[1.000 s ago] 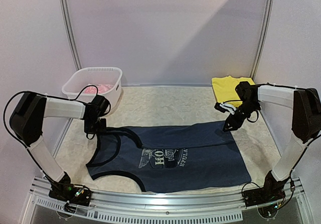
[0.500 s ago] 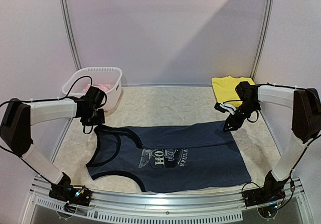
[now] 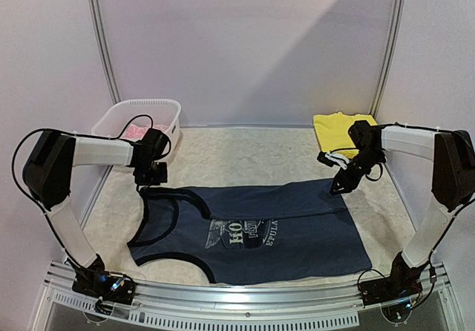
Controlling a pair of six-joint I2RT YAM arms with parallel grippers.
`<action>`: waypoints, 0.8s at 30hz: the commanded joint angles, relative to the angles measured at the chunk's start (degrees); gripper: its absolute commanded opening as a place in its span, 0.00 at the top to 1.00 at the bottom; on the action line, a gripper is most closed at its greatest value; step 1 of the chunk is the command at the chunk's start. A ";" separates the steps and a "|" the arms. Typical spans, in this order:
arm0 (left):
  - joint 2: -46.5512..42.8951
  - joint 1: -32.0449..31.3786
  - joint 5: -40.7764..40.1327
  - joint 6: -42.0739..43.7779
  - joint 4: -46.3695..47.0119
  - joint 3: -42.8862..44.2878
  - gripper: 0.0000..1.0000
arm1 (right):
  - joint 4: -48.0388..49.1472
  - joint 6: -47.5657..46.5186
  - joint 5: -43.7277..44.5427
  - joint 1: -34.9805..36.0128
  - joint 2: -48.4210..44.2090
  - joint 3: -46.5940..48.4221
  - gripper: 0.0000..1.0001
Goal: Fold and stack the mixed laundry pile
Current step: Move the 1/3-folded tank top to the center of the board.
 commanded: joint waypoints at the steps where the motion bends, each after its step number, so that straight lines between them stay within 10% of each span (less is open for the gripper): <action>1: 0.95 -0.70 1.58 -0.20 -0.51 -0.68 1.00 | -0.11 -0.58 -0.29 0.05 0.42 -0.98 0.67; 24: 6.60 -0.25 0.65 0.36 -2.28 -0.52 1.00 | -2.07 1.02 2.22 -1.23 14.23 15.60 0.66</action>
